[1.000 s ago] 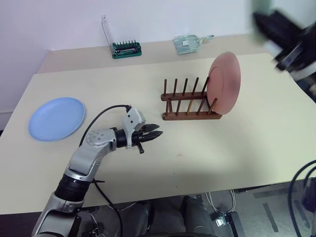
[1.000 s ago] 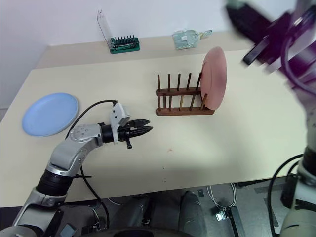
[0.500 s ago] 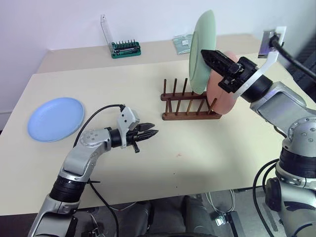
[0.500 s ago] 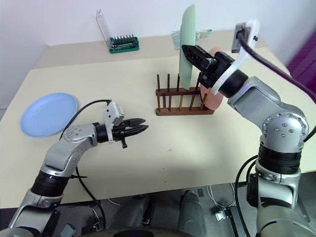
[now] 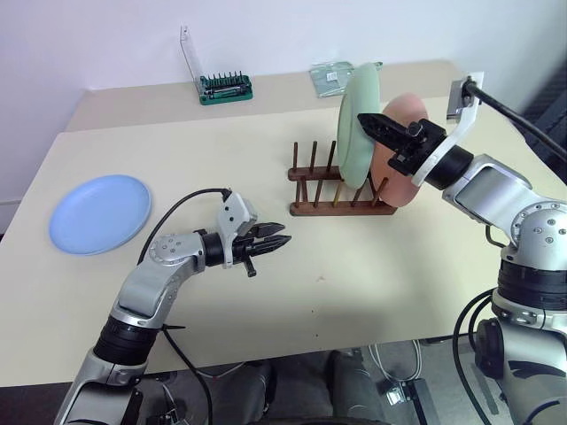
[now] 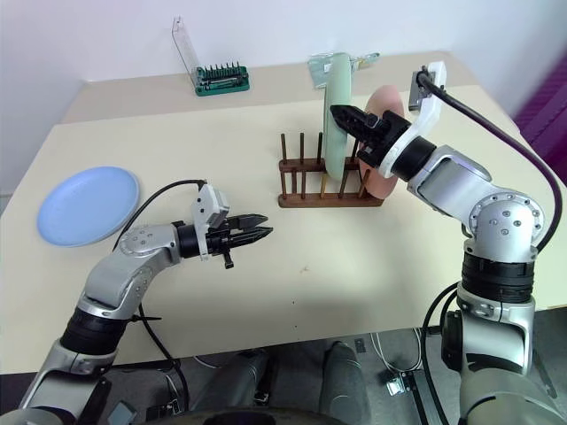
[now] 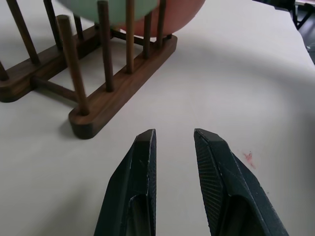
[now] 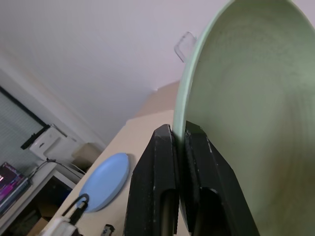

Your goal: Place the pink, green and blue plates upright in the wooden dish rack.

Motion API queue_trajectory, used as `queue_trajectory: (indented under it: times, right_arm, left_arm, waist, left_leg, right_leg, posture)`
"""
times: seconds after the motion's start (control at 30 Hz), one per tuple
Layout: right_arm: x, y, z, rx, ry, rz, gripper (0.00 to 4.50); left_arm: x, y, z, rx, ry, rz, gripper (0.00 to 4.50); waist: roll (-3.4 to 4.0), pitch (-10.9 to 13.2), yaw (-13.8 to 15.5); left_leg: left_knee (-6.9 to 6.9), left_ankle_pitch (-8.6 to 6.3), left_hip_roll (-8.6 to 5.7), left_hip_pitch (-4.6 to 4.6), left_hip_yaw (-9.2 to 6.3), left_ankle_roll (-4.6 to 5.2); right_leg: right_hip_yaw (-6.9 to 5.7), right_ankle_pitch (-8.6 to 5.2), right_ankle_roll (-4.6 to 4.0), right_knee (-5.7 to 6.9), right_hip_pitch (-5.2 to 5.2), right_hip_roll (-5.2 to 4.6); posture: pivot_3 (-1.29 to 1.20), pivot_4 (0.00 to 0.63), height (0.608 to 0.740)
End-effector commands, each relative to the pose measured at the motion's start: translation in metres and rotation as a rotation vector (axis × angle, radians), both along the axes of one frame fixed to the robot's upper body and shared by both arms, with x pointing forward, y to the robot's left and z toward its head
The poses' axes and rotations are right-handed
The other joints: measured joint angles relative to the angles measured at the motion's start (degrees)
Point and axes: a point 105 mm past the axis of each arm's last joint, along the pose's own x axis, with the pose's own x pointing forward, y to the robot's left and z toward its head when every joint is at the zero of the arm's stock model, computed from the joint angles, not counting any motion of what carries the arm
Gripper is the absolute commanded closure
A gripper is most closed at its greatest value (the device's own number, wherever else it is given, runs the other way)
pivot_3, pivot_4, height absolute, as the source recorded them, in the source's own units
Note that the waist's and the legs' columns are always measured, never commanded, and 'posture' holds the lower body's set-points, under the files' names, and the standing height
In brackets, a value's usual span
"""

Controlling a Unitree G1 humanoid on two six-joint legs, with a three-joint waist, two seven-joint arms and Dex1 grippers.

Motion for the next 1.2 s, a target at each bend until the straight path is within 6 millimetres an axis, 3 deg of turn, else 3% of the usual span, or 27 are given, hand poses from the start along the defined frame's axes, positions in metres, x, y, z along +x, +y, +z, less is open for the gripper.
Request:
queue_trajectory:
  times: [0.03,0.17,0.23,0.4,0.5,0.57,0.67,0.73,0.8,0.9,1.0,1.2]
  right_arm:
    - [0.000,0.003,0.009,-0.005,-0.038,0.019,3.79]
    - [0.000,0.004,0.019,-0.051,-0.098,0.002,2.00]
    - [-0.002,0.007,0.022,-0.188,-0.175,-0.027,1.02]
    - [-0.011,0.003,0.042,-0.643,-0.491,-0.125,1.02]
    - [-0.022,0.000,0.054,-0.840,-0.683,-0.143,0.96]
    - [-0.035,0.015,0.061,-0.922,-0.816,-0.070,0.96]
    - [-0.043,0.036,0.056,-0.951,-0.896,0.022,0.96]
    - [-0.046,0.054,0.044,-0.913,-0.897,0.113,0.96]
    - [-0.046,0.065,0.028,-0.905,-0.883,0.188,0.96]
    - [-0.043,0.070,0.017,-0.898,-0.872,0.217,0.96]
    - [-0.040,0.072,0.010,-0.878,-0.854,0.237,0.96]
    - [-0.038,0.075,0.000,-0.883,-0.840,0.258,0.96]
  left_arm:
    - [-0.006,-0.006,0.009,-0.021,-0.030,-0.028,3.30]
    - [-0.008,-0.007,0.009,-0.026,-0.029,-0.030,3.30]
    - [-0.009,-0.008,0.010,-0.027,-0.027,-0.030,3.30]
    - [-0.004,-0.005,0.013,-0.059,-0.008,0.004,3.30]
    - [0.006,0.002,0.024,-0.131,-0.007,0.081,2.48]
    - [0.034,0.035,0.049,-0.246,-0.078,0.358,1.49]
    - [0.060,0.096,0.067,-0.353,-0.147,0.787,0.04]
    - [0.064,0.169,0.072,-0.437,-0.168,1.257,0.04]
    - [0.043,0.224,0.062,-0.404,-0.160,1.623,0.04]
    - [0.014,0.256,0.056,-0.341,-0.171,1.878,0.04]
    - [-0.013,0.265,0.038,-0.342,-0.037,2.024,0.04]
    - [-0.020,0.270,0.001,-0.373,0.240,2.092,0.04]
  waist:
    - [0.00,0.0,0.0]
    - [0.00,0.0,0.0]
    - [0.01,0.0,0.0]
    - [0.00,0.0,0.2]
    - [-0.02,0.0,0.1]
    - [-0.02,0.0,-0.1]
    - [-0.07,0.0,-0.6]
    - [-0.16,0.0,-0.6]
    - [-0.34,0.0,-0.7]
    - [-0.42,0.0,0.0]
    - [-0.81,0.0,1.3]
    - [-1.13,-0.1,1.9]
  left_leg:
    - [0.00,0.00,0.00,0.00,0.00,0.00]
    - [0.00,0.00,0.00,0.00,0.00,0.00]
    - [0.00,0.00,0.00,0.00,0.01,0.00]
    - [0.02,-0.01,-0.02,-0.04,0.06,0.01]
    - [0.05,-0.02,-0.04,-0.04,0.09,0.03]
    - [0.04,-0.02,0.00,-0.02,0.12,0.03]
    - [0.02,-0.02,0.14,0.02,0.19,-0.01]
    - [0.00,-0.06,0.19,0.08,0.22,-0.09]
    - [0.01,-0.06,0.19,0.09,0.25,-0.09]
    - [0.01,-0.14,0.16,0.04,0.28,-0.04]
    - [0.18,-0.18,0.06,-0.09,0.23,0.03]
    - [0.24,-0.14,0.10,0.04,0.19,-0.07]
  right_leg:
    - [0.00,0.00,0.00,0.00,0.00,0.00]
    - [0.00,0.00,0.00,0.00,-0.01,0.00]
    - [0.00,0.00,0.00,0.00,-0.01,0.00]
    - [0.00,0.00,0.01,0.00,-0.04,-0.01]
    - [-0.01,0.00,0.04,-0.01,-0.03,-0.02]
    - [-0.02,0.01,0.05,-0.01,-0.03,-0.01]
    - [-0.01,0.02,0.06,0.01,-0.05,0.05]
    - [-0.01,0.02,0.06,0.01,-0.04,0.07]
    - [-0.01,0.02,0.05,0.00,-0.04,0.07]
    - [-0.04,0.02,0.05,-0.01,-0.10,0.05]
    - [-0.09,0.07,0.10,-0.03,-0.09,-0.01]
    - [-0.15,0.13,0.11,0.01,0.04,0.02]
  posture:
    - [0.00,0.150,0.740]
    - [0.00,0.150,0.740]
    - [0.00,0.150,0.740]
    - [0.00,0.150,0.740]
    - [0.00,0.150,0.740]
    - [0.00,0.150,0.740]
    - [0.00,0.150,0.740]
    - [0.00,0.150,0.740]
    - [0.00,0.150,0.740]
    - [0.00,0.150,0.740]
    - [0.00,0.150,0.740]
    - [0.00,0.150,0.740]
